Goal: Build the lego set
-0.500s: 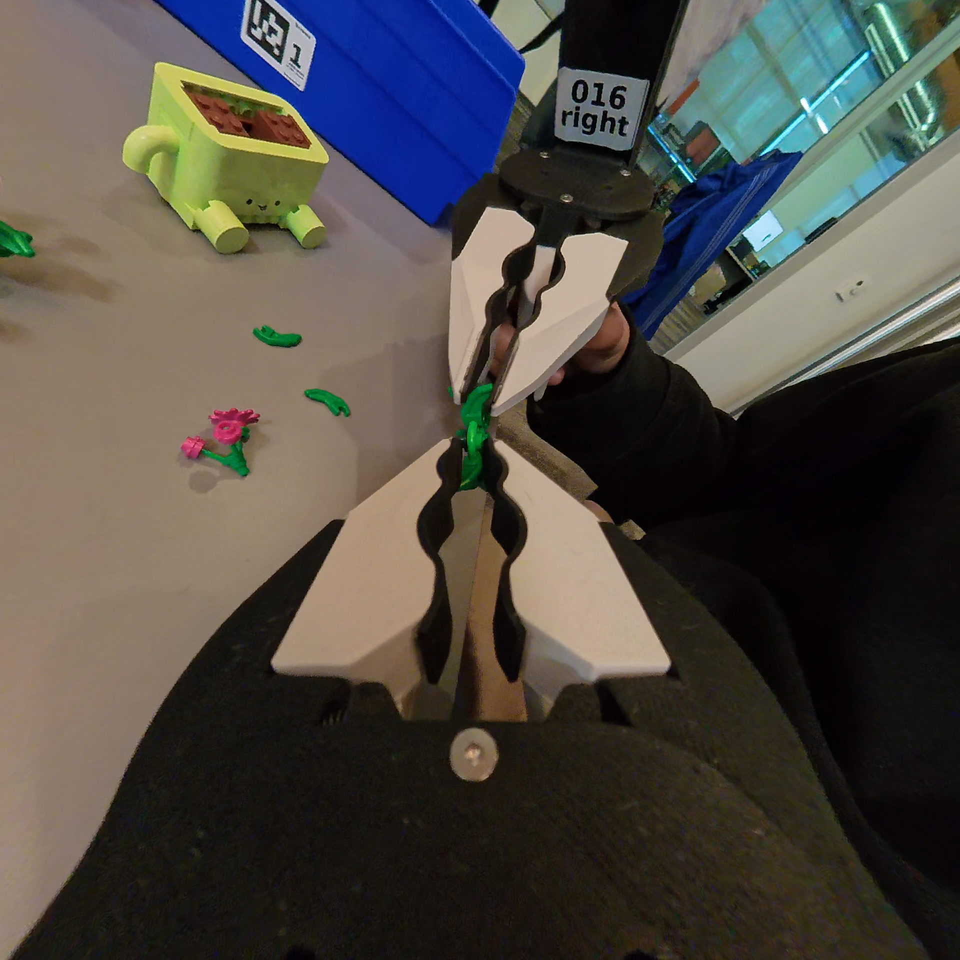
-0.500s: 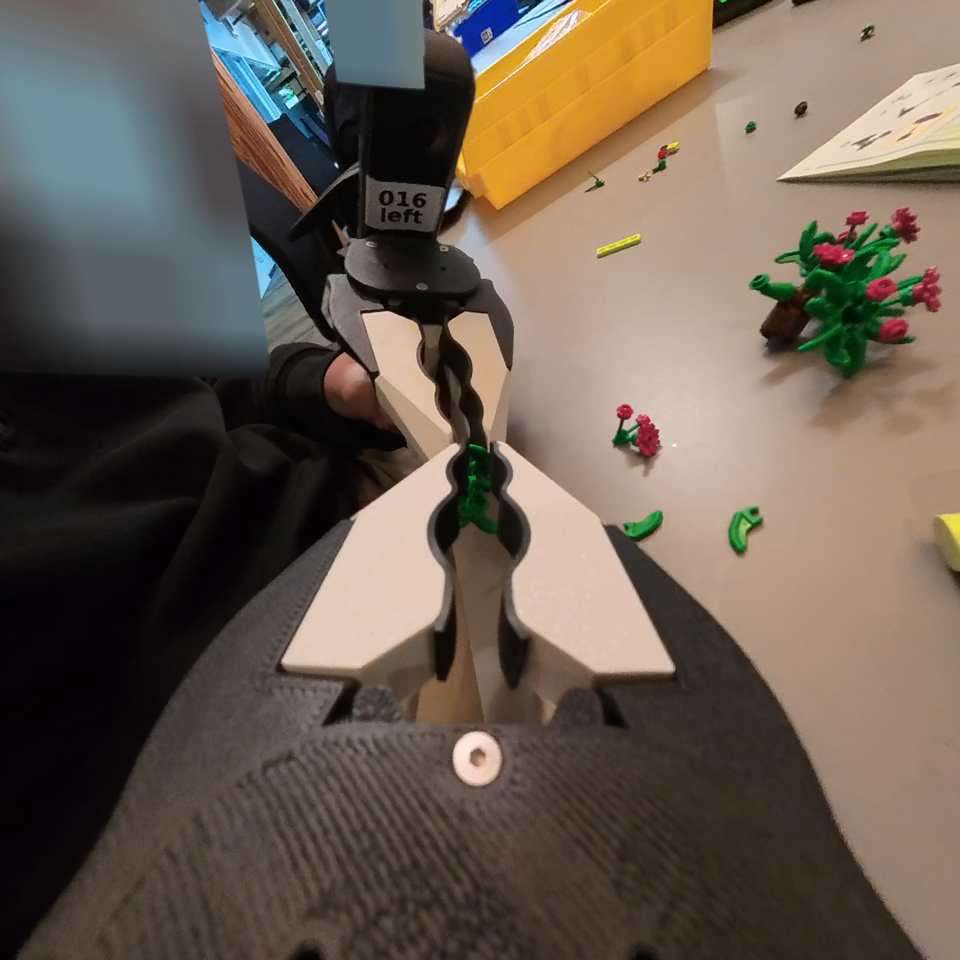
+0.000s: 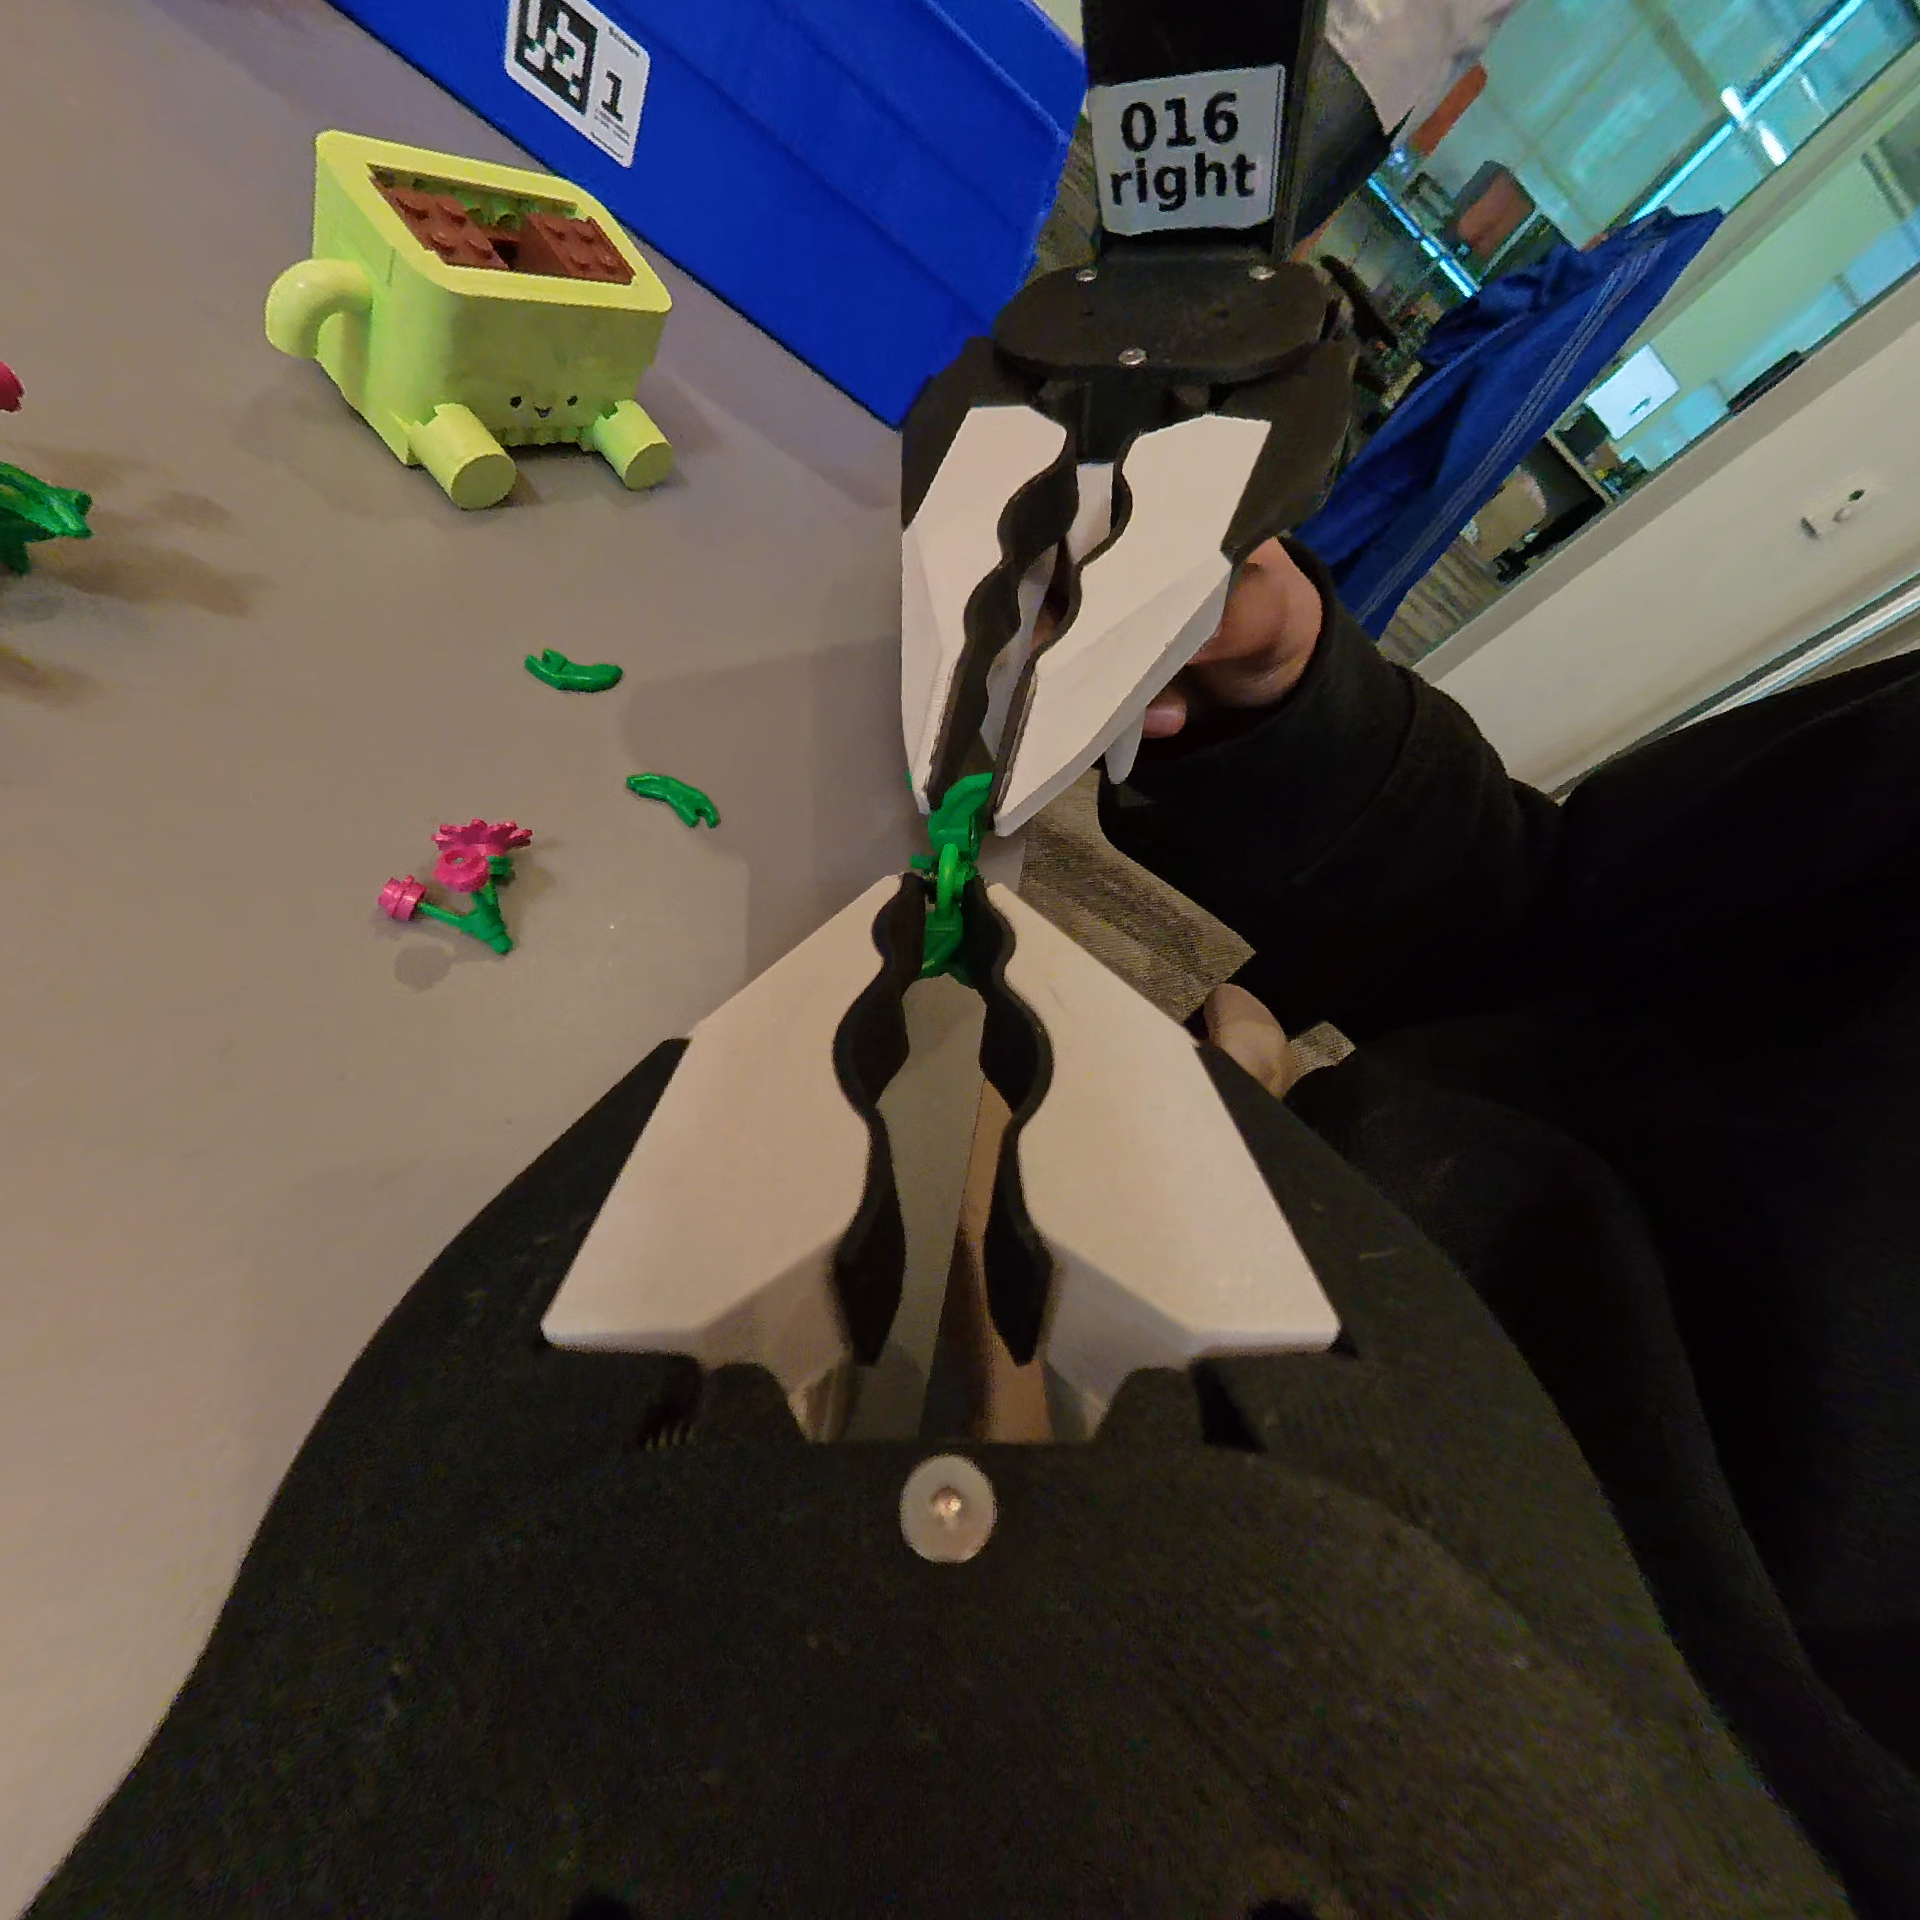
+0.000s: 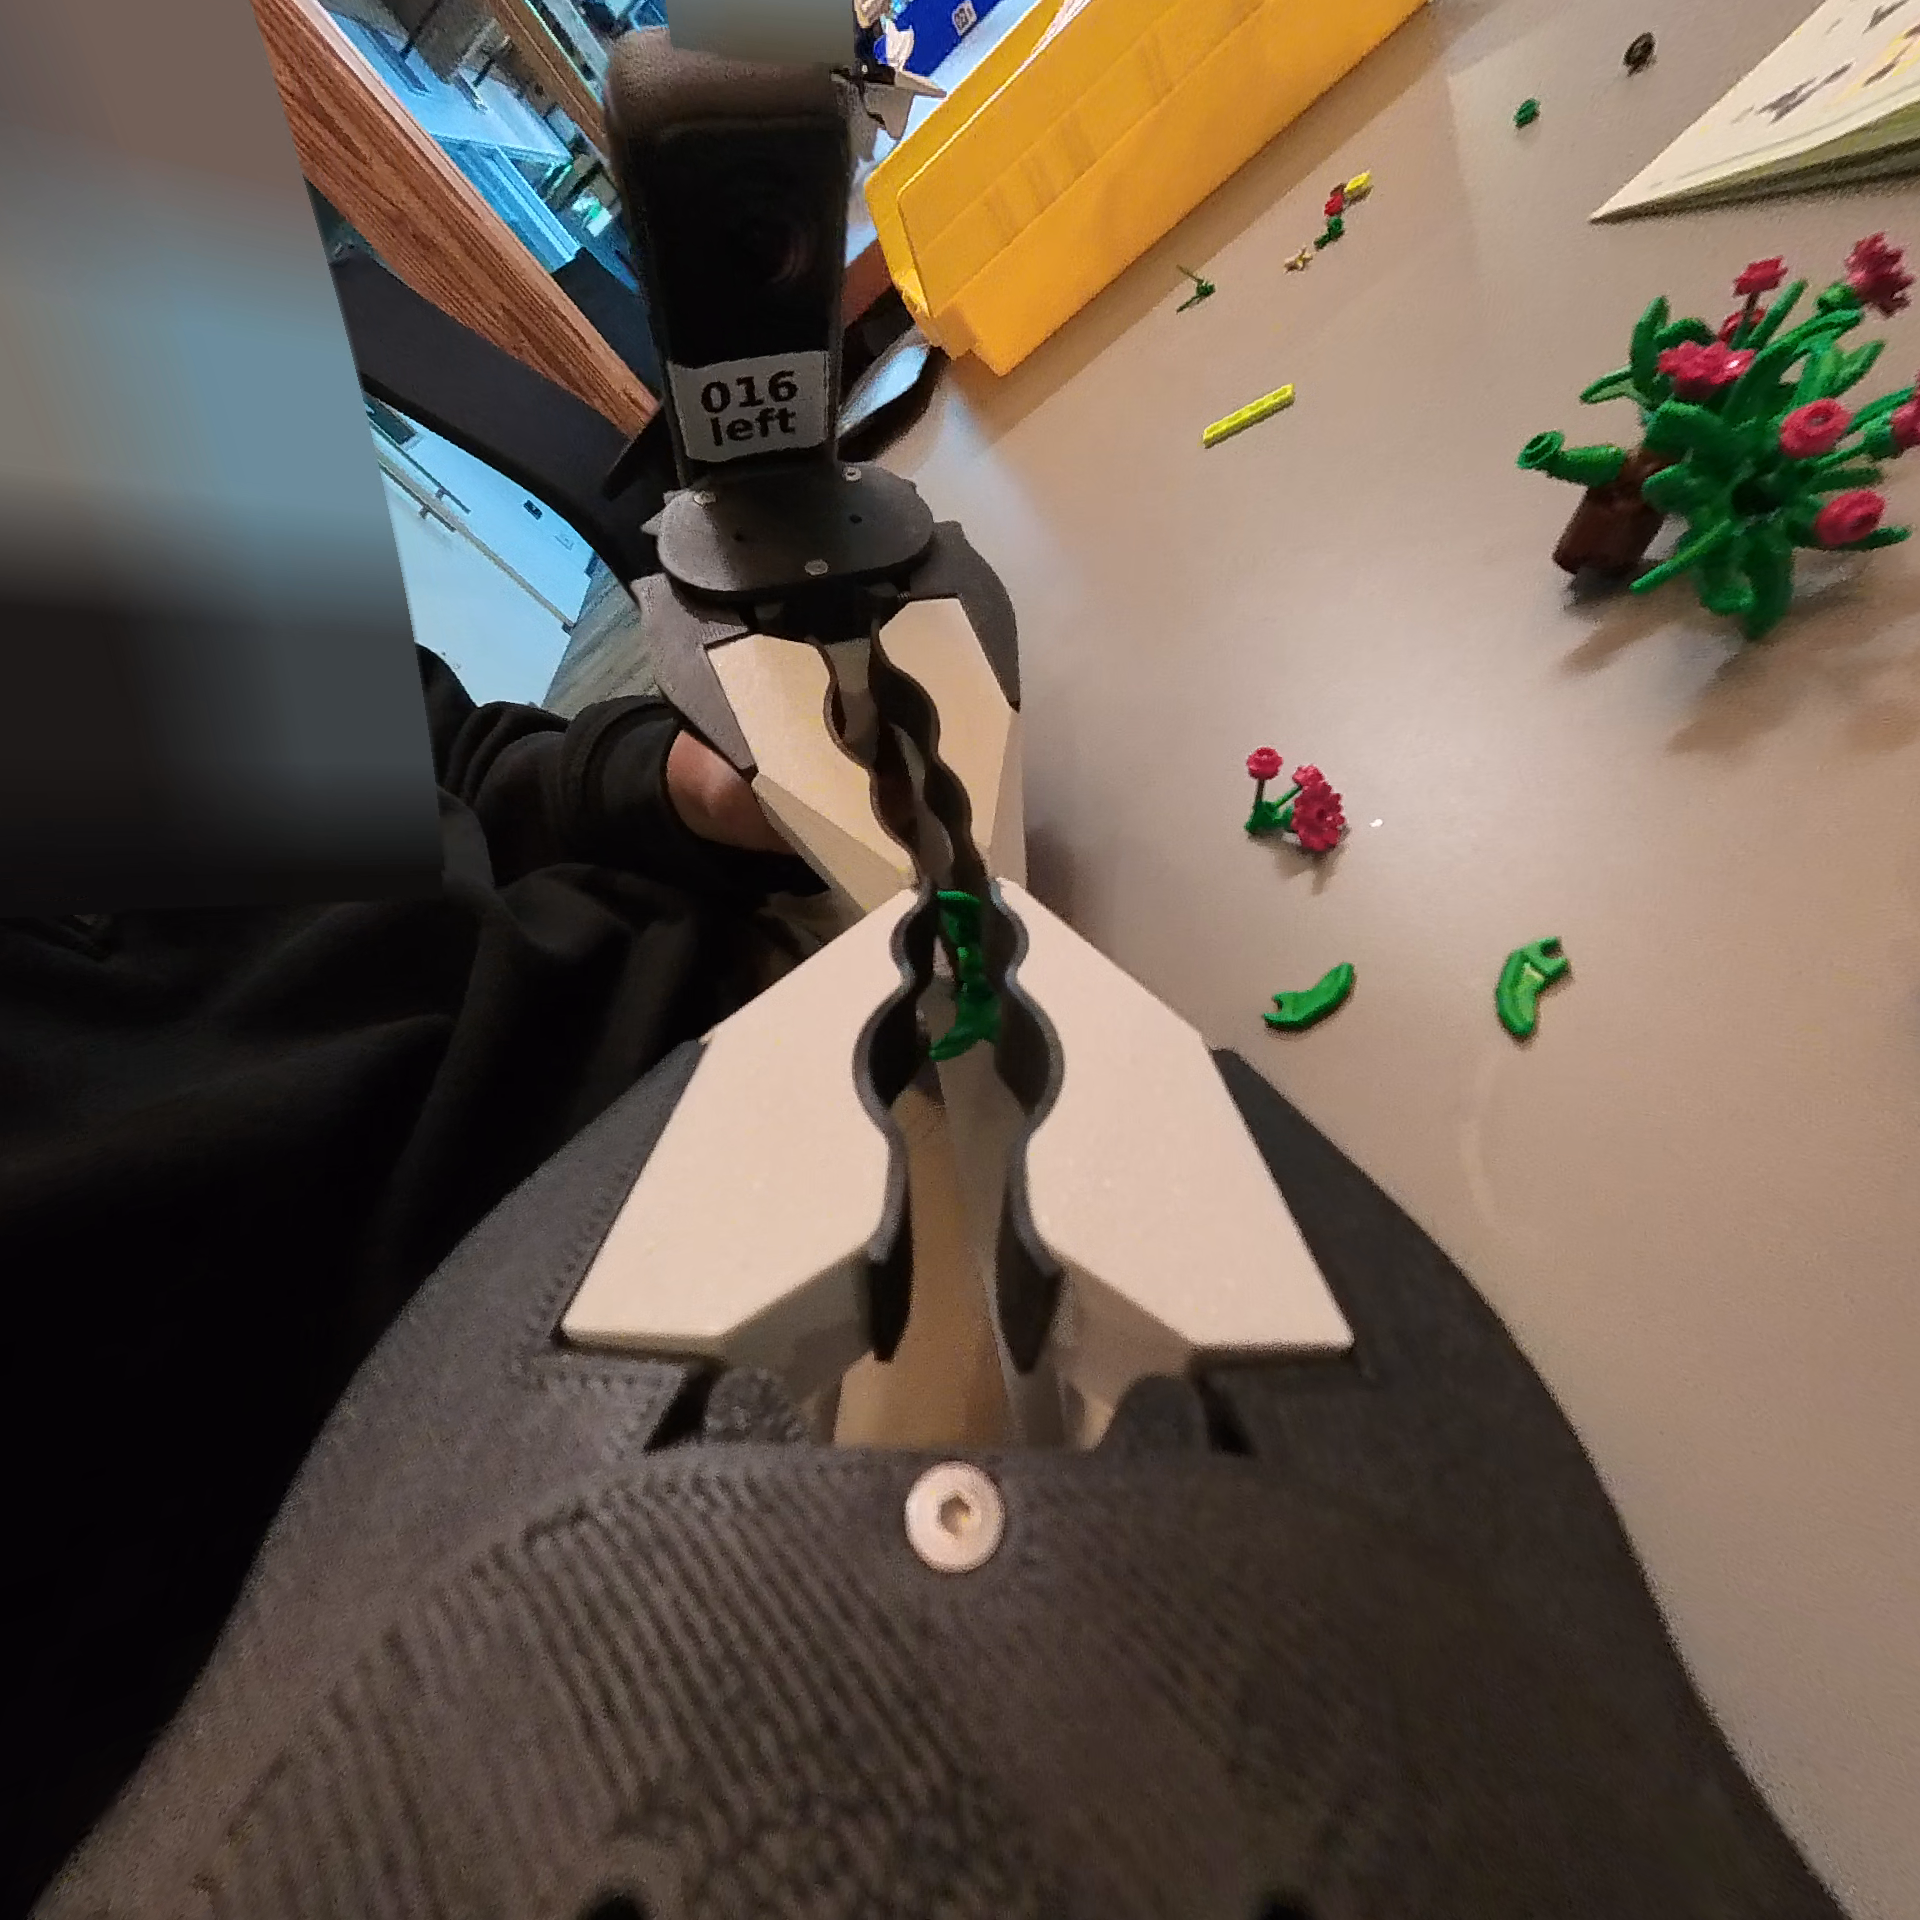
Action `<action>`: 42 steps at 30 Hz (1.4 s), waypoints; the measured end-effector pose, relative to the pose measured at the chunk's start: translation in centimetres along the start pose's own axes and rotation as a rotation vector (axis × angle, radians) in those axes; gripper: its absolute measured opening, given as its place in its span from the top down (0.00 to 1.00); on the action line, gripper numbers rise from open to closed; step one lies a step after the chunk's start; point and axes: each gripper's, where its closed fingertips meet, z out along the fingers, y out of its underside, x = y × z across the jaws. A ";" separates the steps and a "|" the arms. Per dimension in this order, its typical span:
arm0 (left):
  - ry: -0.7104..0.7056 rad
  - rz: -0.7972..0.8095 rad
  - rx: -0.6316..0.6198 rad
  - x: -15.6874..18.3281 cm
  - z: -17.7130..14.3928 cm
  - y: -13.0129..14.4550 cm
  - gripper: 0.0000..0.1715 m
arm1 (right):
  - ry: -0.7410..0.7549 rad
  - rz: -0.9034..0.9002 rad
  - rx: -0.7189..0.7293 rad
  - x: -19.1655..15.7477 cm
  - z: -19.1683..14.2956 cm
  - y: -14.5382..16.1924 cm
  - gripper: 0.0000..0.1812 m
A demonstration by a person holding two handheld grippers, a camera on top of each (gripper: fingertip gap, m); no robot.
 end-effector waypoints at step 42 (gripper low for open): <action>0.205 -0.215 0.235 0.1 -2.7 -3.3 0.97 | -0.077 -0.096 0.300 -1.1 -2.5 -3.9 0.87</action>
